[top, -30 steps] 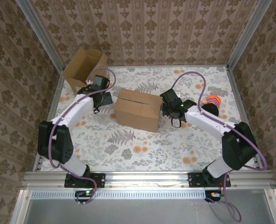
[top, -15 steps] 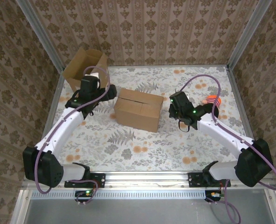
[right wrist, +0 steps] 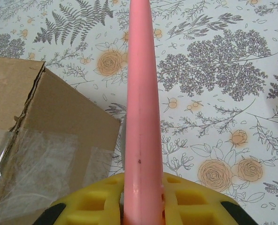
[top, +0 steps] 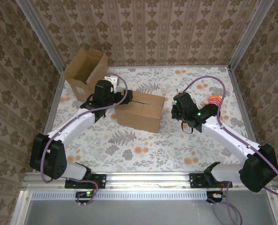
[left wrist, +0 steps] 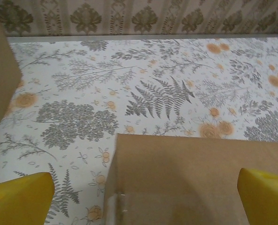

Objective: Unpack the express box

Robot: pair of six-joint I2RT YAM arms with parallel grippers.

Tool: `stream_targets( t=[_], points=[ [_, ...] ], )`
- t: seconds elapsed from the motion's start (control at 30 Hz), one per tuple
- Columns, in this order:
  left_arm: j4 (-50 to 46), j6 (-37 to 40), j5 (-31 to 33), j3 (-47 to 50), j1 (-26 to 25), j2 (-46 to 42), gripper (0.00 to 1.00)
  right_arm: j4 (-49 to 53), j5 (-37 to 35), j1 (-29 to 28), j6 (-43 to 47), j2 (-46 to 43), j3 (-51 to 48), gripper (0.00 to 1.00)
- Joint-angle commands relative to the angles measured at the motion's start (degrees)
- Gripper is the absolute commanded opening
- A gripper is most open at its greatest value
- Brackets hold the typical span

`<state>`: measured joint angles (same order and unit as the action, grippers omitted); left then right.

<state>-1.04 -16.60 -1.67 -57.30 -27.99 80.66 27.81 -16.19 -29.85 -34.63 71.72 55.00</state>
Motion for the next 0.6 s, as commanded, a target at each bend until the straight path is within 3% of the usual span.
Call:
stream_targets(
  t=[0.0,0.33,0.57],
  points=[
    [5.5,3.7,4.2,1.7,-2.0,0.4,1.0,1.3,-0.1,0.4,0.8,-1.9,-1.1,0.0],
    [9.5,2.4,11.5,7.9,-4.5,1.3,1.0,1.5,2.2,0.4,0.4,-4.2,-2.0,0.0],
    [12.6,0.7,15.2,12.8,-6.2,0.4,1.0,1.9,8.8,0.5,-2.6,-9.0,-4.9,0.0]
  ],
)
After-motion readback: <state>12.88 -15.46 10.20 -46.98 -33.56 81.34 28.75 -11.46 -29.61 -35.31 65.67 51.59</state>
